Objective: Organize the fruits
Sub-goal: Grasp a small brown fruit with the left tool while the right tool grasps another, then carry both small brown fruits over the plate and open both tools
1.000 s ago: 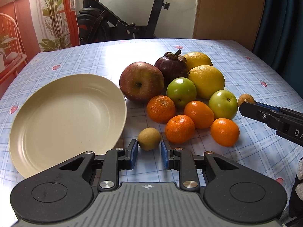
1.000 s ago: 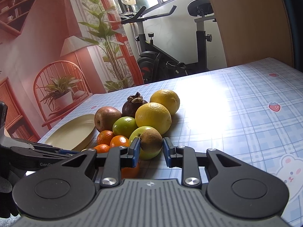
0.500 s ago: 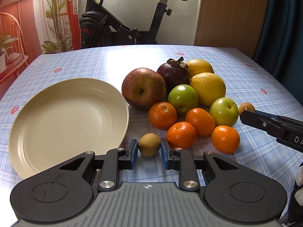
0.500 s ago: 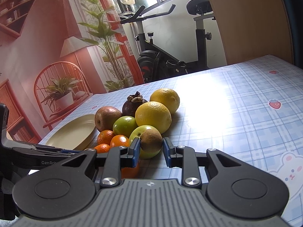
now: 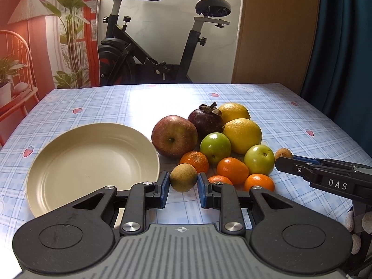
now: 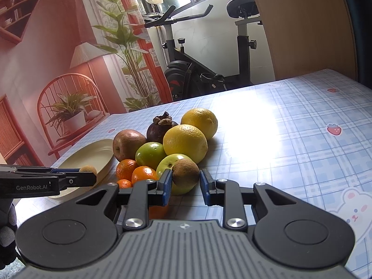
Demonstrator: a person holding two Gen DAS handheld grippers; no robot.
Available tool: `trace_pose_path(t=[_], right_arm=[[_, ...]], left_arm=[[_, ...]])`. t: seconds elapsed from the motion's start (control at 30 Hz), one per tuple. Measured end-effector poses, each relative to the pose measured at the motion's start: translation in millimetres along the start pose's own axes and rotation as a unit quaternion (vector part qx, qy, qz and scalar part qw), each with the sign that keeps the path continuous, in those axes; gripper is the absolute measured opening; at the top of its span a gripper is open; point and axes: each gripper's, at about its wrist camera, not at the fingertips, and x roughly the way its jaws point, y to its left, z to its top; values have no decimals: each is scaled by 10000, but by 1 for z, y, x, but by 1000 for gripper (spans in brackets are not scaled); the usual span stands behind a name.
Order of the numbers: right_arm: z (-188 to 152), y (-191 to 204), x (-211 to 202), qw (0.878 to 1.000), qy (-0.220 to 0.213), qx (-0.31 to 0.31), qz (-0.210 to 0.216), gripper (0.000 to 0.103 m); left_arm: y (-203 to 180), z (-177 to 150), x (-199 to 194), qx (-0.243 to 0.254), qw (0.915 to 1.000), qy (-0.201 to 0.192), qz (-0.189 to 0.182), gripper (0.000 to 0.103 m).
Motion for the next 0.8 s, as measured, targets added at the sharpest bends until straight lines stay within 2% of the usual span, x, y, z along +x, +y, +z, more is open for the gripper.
trace_pose_path(t=[0.47, 0.63, 0.8], right_arm=[[7, 15, 0, 9998, 94, -188, -49, 28], [21, 23, -1, 9995, 97, -313, 46, 28], [45, 32, 11, 9989, 149, -328, 314, 28]], left_arm=[[29, -1, -9, -451, 9989, -79, 73, 28], [45, 4, -13, -648, 9977, -120, 168, 28], [70, 21, -19, -802, 9959, -258, 336, 28]])
